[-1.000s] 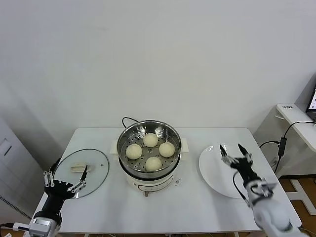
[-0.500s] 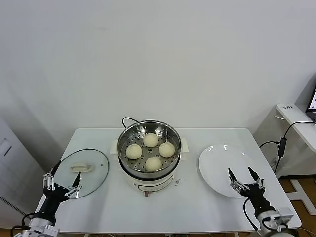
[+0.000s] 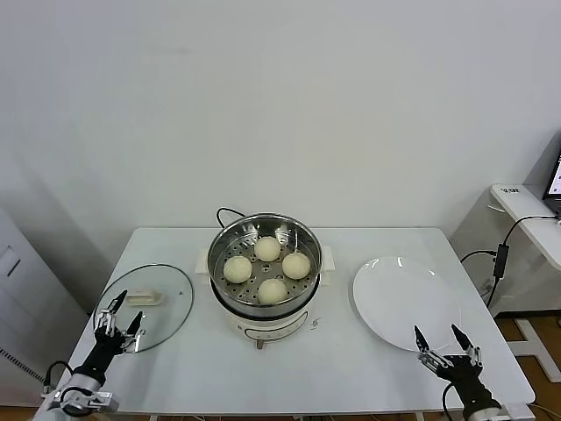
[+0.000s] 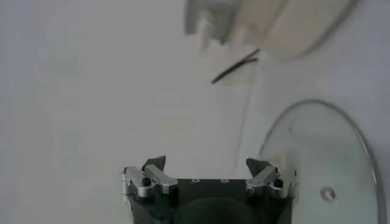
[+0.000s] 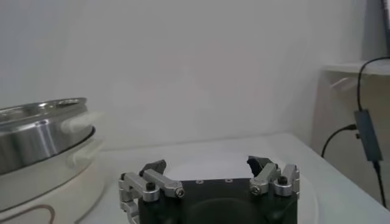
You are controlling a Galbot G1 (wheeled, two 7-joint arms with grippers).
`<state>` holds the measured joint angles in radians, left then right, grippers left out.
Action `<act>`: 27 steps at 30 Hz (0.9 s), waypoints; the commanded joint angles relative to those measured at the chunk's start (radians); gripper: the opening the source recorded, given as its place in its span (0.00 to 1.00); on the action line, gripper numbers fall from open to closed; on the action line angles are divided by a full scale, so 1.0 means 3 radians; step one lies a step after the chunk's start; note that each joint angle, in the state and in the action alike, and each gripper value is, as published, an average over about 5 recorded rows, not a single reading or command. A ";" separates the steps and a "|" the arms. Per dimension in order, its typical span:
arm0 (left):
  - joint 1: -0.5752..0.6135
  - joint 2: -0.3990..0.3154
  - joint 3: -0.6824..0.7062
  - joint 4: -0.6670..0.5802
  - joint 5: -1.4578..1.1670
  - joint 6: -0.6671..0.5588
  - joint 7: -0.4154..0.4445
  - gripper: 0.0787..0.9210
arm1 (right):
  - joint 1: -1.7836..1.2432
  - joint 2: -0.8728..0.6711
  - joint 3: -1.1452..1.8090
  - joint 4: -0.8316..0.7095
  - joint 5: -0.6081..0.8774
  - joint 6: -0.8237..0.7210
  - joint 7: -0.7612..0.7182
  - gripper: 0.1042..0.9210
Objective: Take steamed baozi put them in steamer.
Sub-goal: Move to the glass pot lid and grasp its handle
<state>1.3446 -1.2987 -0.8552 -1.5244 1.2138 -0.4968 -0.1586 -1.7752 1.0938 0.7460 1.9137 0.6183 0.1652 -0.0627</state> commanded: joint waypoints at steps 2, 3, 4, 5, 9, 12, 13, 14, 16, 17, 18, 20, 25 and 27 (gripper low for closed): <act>-0.0620 0.0052 0.0034 0.0845 0.0872 -0.0017 -0.0372 0.88 | -0.0242 0.0118 0.0123 0.0033 -0.0053 0.0064 -0.0061 0.88; -0.0657 0.0049 0.0034 0.0875 0.0895 0.0007 -0.0399 0.88 | -0.0256 0.0129 0.0129 0.0028 -0.0058 0.0076 -0.0068 0.88; -0.0691 0.0047 0.0035 0.0902 0.0916 0.0029 -0.0421 0.88 | -0.0270 0.0140 0.0135 0.0022 -0.0063 0.0088 -0.0074 0.88; -0.0717 0.0048 0.0037 0.0917 0.0926 0.0049 -0.0430 0.88 | -0.0279 0.0148 0.0144 0.0018 -0.0065 0.0094 -0.0077 0.88; -0.0828 0.0063 0.0060 0.0985 0.0951 0.0105 -0.0446 0.88 | -0.0300 0.0172 0.0175 0.0006 -0.0069 0.0122 -0.0086 0.88; -0.0900 0.0077 0.0081 0.1040 0.0973 0.0134 -0.0446 0.88 | -0.0301 0.0185 0.0181 -0.0009 -0.0080 0.0149 -0.0093 0.88; -0.0919 0.0078 0.0084 0.1055 0.0983 0.0145 -0.0447 0.88 | -0.0301 0.0191 0.0181 -0.0013 -0.0085 0.0154 -0.0094 0.88; -0.0936 0.0078 0.0087 0.1068 0.0992 0.0160 -0.0447 0.88 | -0.0302 0.0198 0.0181 -0.0016 -0.0090 0.0156 -0.0095 0.88; -0.0961 0.0074 0.0091 0.1092 0.1001 0.0192 -0.0449 0.88 | -0.0305 0.0214 0.0181 -0.0020 -0.0099 0.0158 -0.0095 0.88; -0.0970 0.0071 0.0092 0.1100 0.1002 0.0212 -0.0450 0.88 | -0.0305 0.0222 0.0181 -0.0022 -0.0105 0.0159 -0.0095 0.88; -0.0977 0.0068 0.0093 0.1105 0.1001 0.0232 -0.0452 0.88 | -0.0306 0.0230 0.0180 -0.0024 -0.0111 0.0159 -0.0094 0.88; -0.0986 0.0062 0.0098 0.1109 0.0990 0.0266 -0.0453 0.88 | -0.0304 0.0240 0.0177 -0.0028 -0.0121 0.0158 -0.0092 0.88; -0.1030 0.0055 0.0128 0.1128 0.0939 0.0308 -0.0426 0.88 | -0.0285 0.0244 0.0158 -0.0041 -0.0143 0.0153 -0.0085 0.88; -0.1042 0.0054 0.0146 0.1123 0.0886 0.0314 -0.0397 0.88 | -0.0274 0.0241 0.0151 -0.0046 -0.0149 0.0150 -0.0081 0.88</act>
<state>1.0728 -1.2833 -0.8207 -1.2208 1.4763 -0.4253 -0.2798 -1.8532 1.1613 0.7898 1.9007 0.5775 0.2078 -0.0869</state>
